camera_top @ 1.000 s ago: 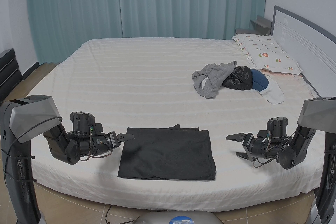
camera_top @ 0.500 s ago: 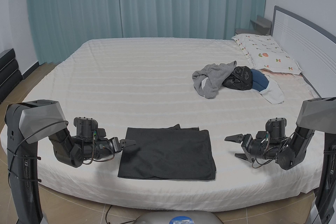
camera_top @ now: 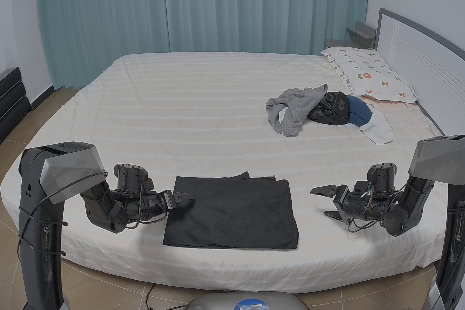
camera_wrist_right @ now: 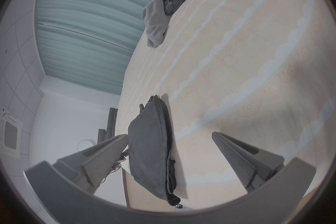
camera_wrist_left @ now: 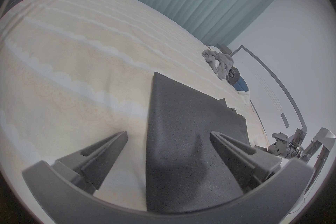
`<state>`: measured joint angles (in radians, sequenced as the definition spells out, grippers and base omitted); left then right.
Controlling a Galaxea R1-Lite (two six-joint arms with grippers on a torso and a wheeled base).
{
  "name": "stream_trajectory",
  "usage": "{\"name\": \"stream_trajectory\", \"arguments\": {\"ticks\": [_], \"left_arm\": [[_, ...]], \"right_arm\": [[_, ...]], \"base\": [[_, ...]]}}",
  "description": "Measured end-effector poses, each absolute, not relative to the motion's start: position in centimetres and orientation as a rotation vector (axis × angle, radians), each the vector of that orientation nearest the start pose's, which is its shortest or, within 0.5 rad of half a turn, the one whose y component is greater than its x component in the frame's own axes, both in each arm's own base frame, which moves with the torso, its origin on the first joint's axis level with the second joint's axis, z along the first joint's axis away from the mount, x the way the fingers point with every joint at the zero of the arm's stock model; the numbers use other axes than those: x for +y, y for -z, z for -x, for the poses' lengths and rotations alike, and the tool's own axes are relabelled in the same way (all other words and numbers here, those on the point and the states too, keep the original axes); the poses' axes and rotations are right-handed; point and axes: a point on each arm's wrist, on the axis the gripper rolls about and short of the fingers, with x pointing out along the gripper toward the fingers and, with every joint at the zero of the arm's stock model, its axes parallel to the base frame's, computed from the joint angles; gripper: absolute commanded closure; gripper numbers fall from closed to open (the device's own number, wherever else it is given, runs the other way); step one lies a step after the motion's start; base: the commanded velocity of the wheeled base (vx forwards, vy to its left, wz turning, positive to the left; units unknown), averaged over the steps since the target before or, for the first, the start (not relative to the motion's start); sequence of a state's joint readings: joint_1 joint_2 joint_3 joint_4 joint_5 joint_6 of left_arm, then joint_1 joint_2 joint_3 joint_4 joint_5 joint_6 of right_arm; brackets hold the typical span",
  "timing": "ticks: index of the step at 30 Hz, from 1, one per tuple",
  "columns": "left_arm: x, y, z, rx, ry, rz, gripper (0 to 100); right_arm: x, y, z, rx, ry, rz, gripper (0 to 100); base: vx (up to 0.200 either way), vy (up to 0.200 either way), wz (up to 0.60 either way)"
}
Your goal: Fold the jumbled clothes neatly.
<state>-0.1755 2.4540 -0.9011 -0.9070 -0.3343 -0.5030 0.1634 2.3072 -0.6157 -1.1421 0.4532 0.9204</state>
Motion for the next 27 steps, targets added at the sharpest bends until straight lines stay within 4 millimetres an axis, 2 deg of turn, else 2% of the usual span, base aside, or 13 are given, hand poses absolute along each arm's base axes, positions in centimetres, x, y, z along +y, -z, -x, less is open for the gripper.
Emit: {"name": "stream_trajectory", "arguments": {"ticks": [13,27], "left_arm": [[-7.3,4.3,-38.2,0.736,0.308,0.573,100],[-7.1,4.0,-36.6,0.720,0.305,0.583,100]], "right_arm": [[6.5,1.4,-33.4,0.798,-0.302,-0.947,0],[6.6,1.5,-33.3,0.803,-0.299,-0.944,0]], "base": [[0.000,0.000,0.00],[0.000,0.000,0.00]]}}
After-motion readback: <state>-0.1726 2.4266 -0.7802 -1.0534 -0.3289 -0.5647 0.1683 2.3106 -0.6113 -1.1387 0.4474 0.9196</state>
